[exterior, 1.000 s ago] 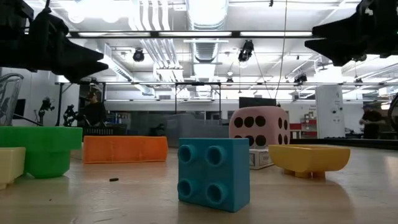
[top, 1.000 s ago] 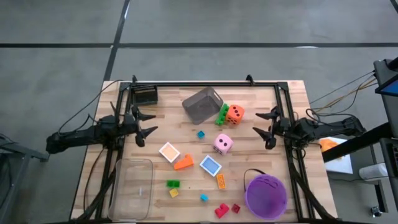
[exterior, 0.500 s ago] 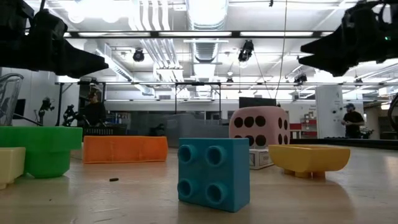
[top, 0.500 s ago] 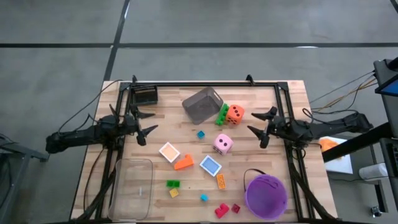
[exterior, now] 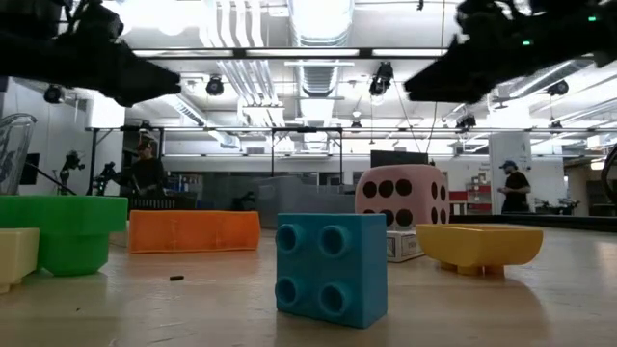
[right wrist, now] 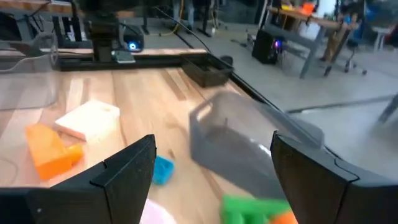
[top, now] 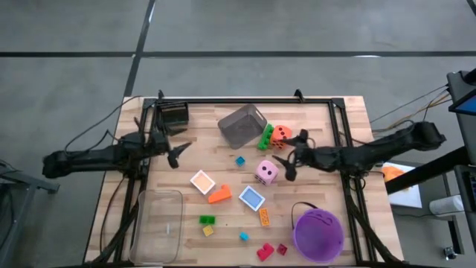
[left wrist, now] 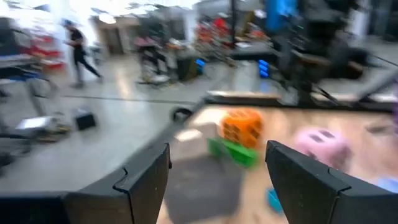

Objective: Pick & Place Toys
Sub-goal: Put the orange game piece into the transparent bin

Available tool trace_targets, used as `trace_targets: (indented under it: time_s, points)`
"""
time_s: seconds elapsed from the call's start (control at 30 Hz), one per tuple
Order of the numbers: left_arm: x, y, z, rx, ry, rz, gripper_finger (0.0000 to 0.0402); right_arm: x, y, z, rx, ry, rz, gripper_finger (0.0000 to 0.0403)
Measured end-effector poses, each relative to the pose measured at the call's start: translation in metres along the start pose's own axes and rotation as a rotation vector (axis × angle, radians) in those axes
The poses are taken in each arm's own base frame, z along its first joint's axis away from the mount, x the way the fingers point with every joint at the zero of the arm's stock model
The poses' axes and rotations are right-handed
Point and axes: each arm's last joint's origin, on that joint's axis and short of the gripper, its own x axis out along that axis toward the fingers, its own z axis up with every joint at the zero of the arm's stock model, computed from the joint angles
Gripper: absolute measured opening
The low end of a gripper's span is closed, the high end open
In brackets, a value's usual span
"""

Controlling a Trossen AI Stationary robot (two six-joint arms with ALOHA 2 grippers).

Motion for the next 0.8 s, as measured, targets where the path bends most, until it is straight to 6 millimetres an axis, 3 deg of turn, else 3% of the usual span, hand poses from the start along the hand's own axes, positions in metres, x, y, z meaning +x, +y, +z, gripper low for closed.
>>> trace_targets:
  time_s: [0.13, 0.3, 0.47, 0.67, 0.8]
  points:
    - [0.006, -0.002, -0.003, -0.093, 0.032, 0.016, 0.0266, 0.017, 0.014, 0.001, -0.022, -0.065, 0.083, 0.0311]
    - [0.012, -0.011, -0.009, -0.232, 0.104, -0.218, 0.0267, 0.027, 0.022, -0.003, -0.066, -0.052, 0.151, 0.0311]
    - [0.021, -0.026, -0.007, -0.257, 0.196, -0.356, 0.0298, 0.023, 0.021, 0.0, -0.092, -0.058, 0.193, 0.0311]
    - [0.042, -0.053, 0.009, -0.185, 0.279, -0.395, 0.0388, 0.01, 0.015, 0.006, -0.113, -0.027, 0.232, 0.0311]
    - [0.061, -0.075, 0.024, -0.128, 0.358, -0.436, 0.0382, 0.001, 0.014, 0.007, -0.115, 0.006, 0.263, 0.0311]
